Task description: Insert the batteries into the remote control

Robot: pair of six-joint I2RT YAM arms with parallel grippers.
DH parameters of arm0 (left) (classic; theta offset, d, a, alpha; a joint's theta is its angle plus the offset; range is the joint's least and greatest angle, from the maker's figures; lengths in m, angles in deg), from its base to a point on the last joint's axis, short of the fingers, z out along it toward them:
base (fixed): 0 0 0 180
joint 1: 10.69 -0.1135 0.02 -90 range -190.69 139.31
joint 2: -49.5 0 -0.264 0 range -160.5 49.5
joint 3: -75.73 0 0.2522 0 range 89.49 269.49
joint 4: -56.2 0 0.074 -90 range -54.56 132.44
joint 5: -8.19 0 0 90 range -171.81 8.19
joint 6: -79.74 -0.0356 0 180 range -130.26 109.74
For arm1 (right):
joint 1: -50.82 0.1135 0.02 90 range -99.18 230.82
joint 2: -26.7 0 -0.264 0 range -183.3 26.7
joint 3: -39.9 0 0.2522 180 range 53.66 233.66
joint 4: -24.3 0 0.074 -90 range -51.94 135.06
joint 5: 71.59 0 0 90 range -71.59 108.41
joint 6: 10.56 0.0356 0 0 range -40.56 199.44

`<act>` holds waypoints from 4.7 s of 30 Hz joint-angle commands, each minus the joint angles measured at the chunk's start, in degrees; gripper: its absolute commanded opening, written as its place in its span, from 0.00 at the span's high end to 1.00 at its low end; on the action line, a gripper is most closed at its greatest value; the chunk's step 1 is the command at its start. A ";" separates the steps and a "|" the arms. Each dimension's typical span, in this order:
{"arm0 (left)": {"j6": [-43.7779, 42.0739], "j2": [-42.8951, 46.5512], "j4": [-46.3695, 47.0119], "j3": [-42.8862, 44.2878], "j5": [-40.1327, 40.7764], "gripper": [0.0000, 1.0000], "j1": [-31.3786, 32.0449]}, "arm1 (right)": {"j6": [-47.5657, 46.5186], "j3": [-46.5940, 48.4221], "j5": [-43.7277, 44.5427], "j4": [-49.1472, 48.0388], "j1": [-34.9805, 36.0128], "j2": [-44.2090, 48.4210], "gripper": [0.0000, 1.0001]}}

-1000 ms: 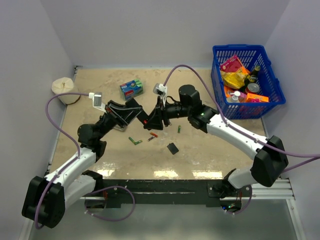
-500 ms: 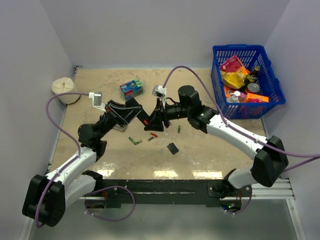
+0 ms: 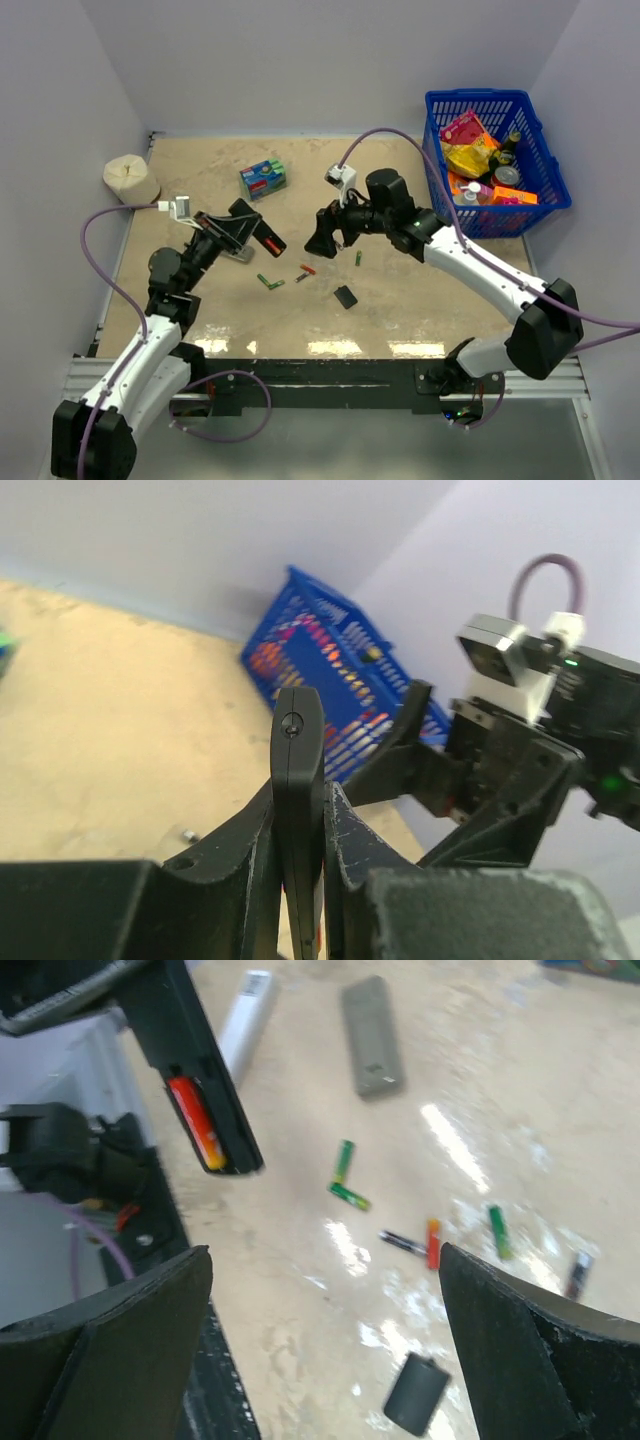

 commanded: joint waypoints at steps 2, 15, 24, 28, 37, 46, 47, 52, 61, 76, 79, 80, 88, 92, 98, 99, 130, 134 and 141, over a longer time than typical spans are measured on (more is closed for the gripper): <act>-7.74 3.90 -18.94 0.20 7.88 1.00 -2.01 | -6.07 1.18 13.44 8.07 0.02 -0.80 0.09; -6.61 6.28 -29.35 -0.67 11.40 1.00 -2.01 | -18.39 -0.94 26.63 6.67 8.54 -13.71 0.47; -6.35 6.02 -28.73 -1.11 10.52 1.00 -1.92 | -21.56 1.96 29.09 6.31 11.62 -20.76 0.65; -6.26 6.10 -28.47 -1.20 10.52 1.00 -1.92 | -21.82 3.11 29.88 5.96 12.23 -22.78 0.65; -6.43 6.19 -28.29 -1.20 10.44 1.00 -1.92 | -22.44 5.04 30.50 4.55 12.41 -26.91 0.67; -6.61 6.11 -28.03 -1.11 10.35 1.00 -1.92 | -23.32 6.80 30.15 5.08 12.41 -29.81 0.71; -6.61 6.10 -28.03 -1.20 10.35 1.00 -1.92 | -23.32 6.80 30.15 5.17 12.41 -29.99 0.71; -6.52 5.93 -27.59 -1.20 10.17 1.00 -1.92 | -23.84 6.80 30.59 5.87 12.41 -31.13 0.77; -5.56 4.70 -23.56 -2.17 8.60 1.00 -1.92 | -22.97 5.39 30.23 6.66 12.41 -28.33 1.00; 6.83 -5.40 4.65 -11.13 3.50 1.00 -1.92 | -15.06 5.65 32.26 14.47 12.32 -10.59 1.00; 9.29 -7.43 10.28 -12.19 2.88 1.00 -1.92 | -12.95 7.41 31.20 15.80 12.67 -7.33 1.00; 9.82 -8.21 11.51 -12.45 2.88 1.00 -1.92 | -12.42 8.11 29.90 15.98 13.11 -6.79 1.00; 12.37 -10.24 19.25 -12.80 2.26 1.00 -1.83 | -6.18 14.26 25.93 20.19 17.24 -7.49 1.00; 13.34 -10.51 21.36 -12.80 1.83 1.00 -1.83 | -4.25 16.02 25.66 21.34 18.47 -8.98 1.00; 13.78 -10.51 22.51 -12.80 1.12 1.00 -1.65 | -3.19 17.08 26.45 22.92 18.83 -10.39 1.00; 13.87 -10.33 22.68 -12.80 1.12 1.00 -1.57 | -3.01 17.17 26.72 23.10 18.83 -10.91 1.00; 19.04 -10.50 25.75 -15.08 5.07 1.00 2.56 | 1.82 24.90 27.16 28.98 19.09 -16.45 1.00; 20.98 -11.47 27.61 -15.26 5.34 1.00 2.56 | 1.47 25.96 26.90 30.39 19.09 -16.98 0.94; 23.18 -12.70 28.75 -15.09 5.78 1.00 2.65 | 0.50 28.24 28.30 32.59 19.09 -17.77 0.79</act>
